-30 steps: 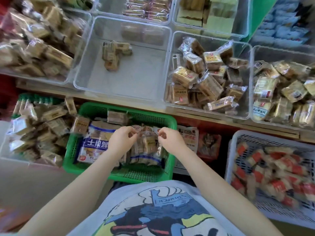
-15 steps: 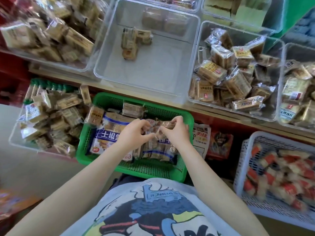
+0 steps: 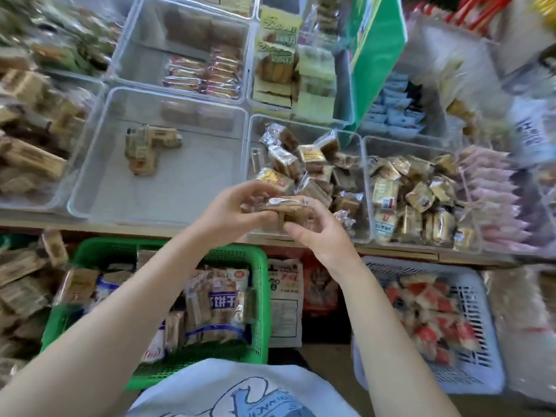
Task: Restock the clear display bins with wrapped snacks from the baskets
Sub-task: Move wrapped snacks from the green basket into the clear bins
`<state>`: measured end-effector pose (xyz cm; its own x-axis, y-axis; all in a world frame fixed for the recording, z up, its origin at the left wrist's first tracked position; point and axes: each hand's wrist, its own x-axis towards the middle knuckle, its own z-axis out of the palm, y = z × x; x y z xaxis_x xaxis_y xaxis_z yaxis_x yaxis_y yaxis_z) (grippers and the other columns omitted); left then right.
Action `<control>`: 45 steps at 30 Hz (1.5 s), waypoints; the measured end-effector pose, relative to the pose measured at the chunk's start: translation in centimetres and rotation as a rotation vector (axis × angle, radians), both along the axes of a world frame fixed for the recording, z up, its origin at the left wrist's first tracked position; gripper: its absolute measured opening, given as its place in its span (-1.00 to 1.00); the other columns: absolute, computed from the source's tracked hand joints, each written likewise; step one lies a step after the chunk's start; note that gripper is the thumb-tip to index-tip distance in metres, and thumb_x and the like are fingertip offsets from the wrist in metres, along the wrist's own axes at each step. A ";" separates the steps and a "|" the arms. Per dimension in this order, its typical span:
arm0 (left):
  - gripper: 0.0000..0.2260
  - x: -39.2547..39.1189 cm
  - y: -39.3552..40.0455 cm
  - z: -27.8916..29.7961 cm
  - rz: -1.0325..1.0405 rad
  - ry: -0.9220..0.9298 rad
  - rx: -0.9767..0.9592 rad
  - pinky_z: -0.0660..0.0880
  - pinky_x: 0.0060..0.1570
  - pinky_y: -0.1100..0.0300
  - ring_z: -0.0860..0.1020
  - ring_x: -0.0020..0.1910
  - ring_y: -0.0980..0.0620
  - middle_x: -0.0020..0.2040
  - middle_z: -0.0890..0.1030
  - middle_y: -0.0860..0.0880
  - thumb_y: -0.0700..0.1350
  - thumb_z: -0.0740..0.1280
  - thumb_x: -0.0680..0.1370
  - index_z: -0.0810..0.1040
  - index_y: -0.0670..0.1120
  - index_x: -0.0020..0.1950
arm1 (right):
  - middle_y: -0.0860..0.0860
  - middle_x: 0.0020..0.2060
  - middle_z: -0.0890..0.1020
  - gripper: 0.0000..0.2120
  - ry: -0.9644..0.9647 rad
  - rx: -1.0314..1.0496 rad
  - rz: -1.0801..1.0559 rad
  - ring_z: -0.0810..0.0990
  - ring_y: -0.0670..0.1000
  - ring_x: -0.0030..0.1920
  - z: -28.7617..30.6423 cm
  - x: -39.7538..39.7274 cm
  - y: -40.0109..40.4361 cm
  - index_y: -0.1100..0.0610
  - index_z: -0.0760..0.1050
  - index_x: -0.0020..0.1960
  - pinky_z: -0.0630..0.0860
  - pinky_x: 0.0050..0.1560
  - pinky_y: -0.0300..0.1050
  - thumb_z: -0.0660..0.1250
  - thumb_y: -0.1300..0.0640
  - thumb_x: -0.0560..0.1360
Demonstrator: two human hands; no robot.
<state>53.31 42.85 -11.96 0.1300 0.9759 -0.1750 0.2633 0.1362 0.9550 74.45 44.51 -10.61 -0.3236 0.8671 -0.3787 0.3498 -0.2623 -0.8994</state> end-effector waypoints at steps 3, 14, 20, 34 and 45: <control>-0.65 3.5 4.3 0.5 0.070 -0.045 0.112 0.57 -0.06 0.28 0.58 -0.09 0.22 0.00 0.60 0.08 -0.15 0.52 0.46 0.54 0.03 0.19 | -0.07 -0.01 0.69 -0.75 -0.024 0.092 -0.095 0.66 -0.04 0.03 0.8 2.5 3.1 -0.15 0.57 0.14 0.62 0.07 0.03 0.48 0.07 0.50; -0.19 8.3 10.6 -6.4 -0.052 0.927 0.029 -0.01 0.53 -0.15 -0.08 0.60 -0.10 0.63 -0.01 -0.05 0.47 0.24 0.42 0.15 0.13 0.58 | 0.07 0.15 0.57 -0.72 -0.667 0.704 -0.226 0.51 0.03 0.08 -3.4 8.6 18.7 0.11 0.50 0.26 0.50 0.08 -0.07 0.34 0.22 0.56; -0.19 8.2 10.5 -6.5 -0.038 0.923 0.010 0.05 0.54 -0.12 -0.06 0.60 -0.07 0.63 0.00 -0.04 0.46 0.26 0.41 0.21 0.11 0.56 | 0.11 0.14 0.57 -0.78 -0.895 0.628 0.068 0.50 0.18 0.18 -6.6 7.8 23.4 0.12 0.48 0.22 0.46 0.09 0.04 0.31 0.15 0.58; -0.35 7.3 9.3 -4.1 0.017 0.750 0.028 -0.04 0.52 -0.09 -0.06 0.60 -0.04 0.63 -0.03 0.00 0.31 0.29 0.51 0.23 0.15 0.55 | 0.17 0.55 0.23 -0.37 -0.940 0.634 0.195 0.09 0.17 0.58 -5.4 5.5 19.5 0.16 0.21 0.55 -0.01 0.54 0.23 0.13 -0.16 0.60; -0.91 0.1 -7.1 -7.5 0.368 0.587 -0.141 0.46 -0.29 0.18 0.55 -0.26 0.13 -0.22 0.61 0.14 -0.03 0.30 0.60 0.59 0.07 -0.04 | -0.06 -0.33 0.58 -0.85 -0.254 0.366 0.288 0.48 -0.14 -0.37 -9.1 -2.8 -3.4 0.13 0.60 -0.05 0.38 -0.31 -0.21 0.24 0.20 0.59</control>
